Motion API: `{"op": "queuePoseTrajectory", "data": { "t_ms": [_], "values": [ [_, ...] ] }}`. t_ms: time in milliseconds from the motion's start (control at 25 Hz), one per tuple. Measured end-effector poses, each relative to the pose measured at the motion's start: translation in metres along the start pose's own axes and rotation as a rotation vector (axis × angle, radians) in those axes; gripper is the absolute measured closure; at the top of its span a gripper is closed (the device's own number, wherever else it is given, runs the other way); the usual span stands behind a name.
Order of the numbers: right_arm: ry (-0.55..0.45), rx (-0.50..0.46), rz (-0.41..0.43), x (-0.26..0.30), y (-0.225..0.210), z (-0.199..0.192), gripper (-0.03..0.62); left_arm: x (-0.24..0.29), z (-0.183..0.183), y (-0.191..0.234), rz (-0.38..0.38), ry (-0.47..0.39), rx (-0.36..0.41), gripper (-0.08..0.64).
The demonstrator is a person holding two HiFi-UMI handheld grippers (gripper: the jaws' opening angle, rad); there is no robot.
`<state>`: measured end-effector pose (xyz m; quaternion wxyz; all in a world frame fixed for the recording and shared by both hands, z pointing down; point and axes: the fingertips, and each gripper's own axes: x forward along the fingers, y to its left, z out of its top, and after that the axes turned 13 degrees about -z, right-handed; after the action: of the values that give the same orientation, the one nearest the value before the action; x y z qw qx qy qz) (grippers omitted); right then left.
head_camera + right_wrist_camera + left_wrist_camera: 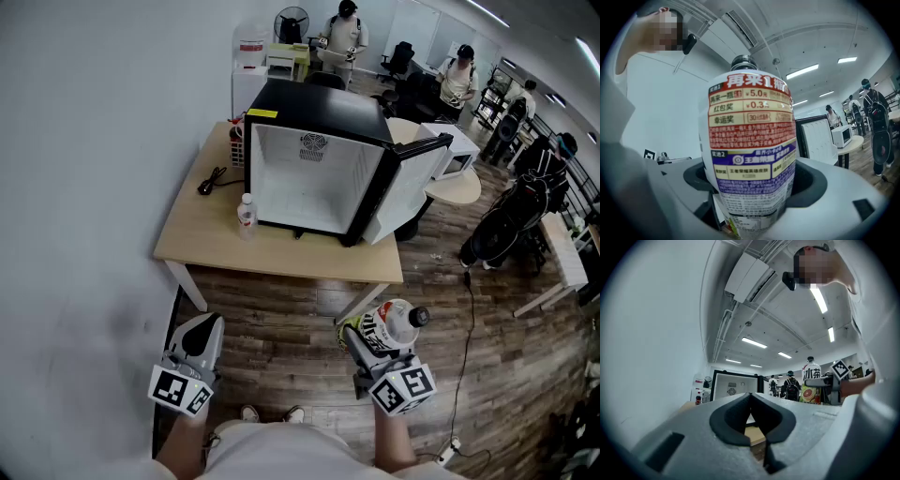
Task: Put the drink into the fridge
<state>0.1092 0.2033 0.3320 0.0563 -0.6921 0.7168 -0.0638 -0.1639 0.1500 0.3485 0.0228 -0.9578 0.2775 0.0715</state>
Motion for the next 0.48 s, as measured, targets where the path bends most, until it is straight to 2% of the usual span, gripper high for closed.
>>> {"op": "queuePoseTrajectory", "data": {
  "t_ms": [480],
  "values": [
    [0.012, 0.005, 0.020, 0.0015, -0.0025, -0.0080, 0.169, 0.0039, -0.0034, -0.0072, 0.003, 0.023, 0.001, 0.546]
  ]
}}
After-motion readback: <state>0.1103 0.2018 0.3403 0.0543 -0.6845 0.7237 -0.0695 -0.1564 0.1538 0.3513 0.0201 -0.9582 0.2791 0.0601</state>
